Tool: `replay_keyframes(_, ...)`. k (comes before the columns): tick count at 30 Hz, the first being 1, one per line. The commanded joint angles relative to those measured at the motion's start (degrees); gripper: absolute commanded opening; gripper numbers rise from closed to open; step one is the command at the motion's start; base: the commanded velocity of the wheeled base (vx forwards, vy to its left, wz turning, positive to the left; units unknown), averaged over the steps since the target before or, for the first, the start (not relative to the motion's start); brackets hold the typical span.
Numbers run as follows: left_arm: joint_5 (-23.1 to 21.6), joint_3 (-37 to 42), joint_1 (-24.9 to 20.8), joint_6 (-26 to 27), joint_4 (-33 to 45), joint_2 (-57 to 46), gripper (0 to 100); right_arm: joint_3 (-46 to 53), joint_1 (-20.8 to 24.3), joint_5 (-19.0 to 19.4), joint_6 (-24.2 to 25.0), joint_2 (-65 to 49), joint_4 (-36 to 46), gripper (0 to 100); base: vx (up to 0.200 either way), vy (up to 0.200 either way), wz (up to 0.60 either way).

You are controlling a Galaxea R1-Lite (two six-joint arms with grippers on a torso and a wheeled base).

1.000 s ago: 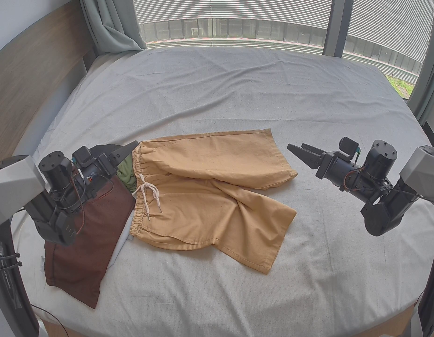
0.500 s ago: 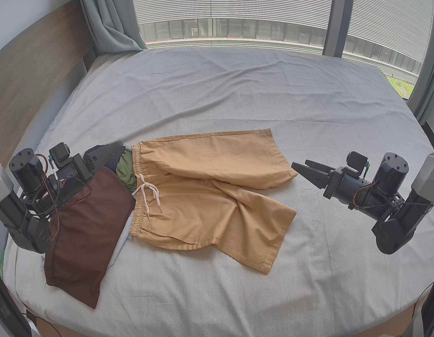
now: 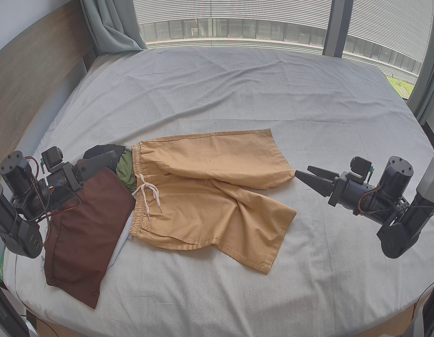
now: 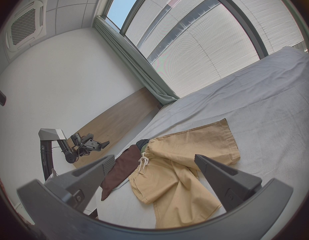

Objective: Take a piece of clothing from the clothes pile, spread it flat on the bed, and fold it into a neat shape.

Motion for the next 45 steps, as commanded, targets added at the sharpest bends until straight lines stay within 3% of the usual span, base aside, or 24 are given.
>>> replay_keyframes(1,-2.3,3.0,1.1,2.6,0.0,-2.5,100,0.5,0.2,0.0,-0.8,0.3,0.0,100,0.0,0.0,0.0)
replay_keyframes(6,-2.5,4.5,1.0,9.5,0.1,-2.6,100,0.7,0.0,0.0,-1.1,1.0,0.0,100,0.0,0.0,0.0)
replay_keyframes(8,-2.8,4.9,0.6,15.1,0.1,-2.0,100,0.7,-0.3,0.0,-1.2,2.4,0.0,100,0.0,0.0,0.0)
replay_keyframes(16,-6.6,7.2,0.5,19.9,0.0,-2.0,100,1.0,-0.2,0.1,-1.3,3.0,0.0,100,0.0,0.0,0.0)
replay_keyframes(24,-8.3,7.8,0.6,32.4,0.0,2.3,100,1.0,-0.3,0.1,-1.1,6.2,0.0,100,0.0,0.0,0.0)
replay_keyframes(45,-7.8,7.9,0.3,33.3,0.0,5.0,100,1.7,-0.3,-0.1,-1.2,14.5,0.6,100,0.0,0.0,0.0)
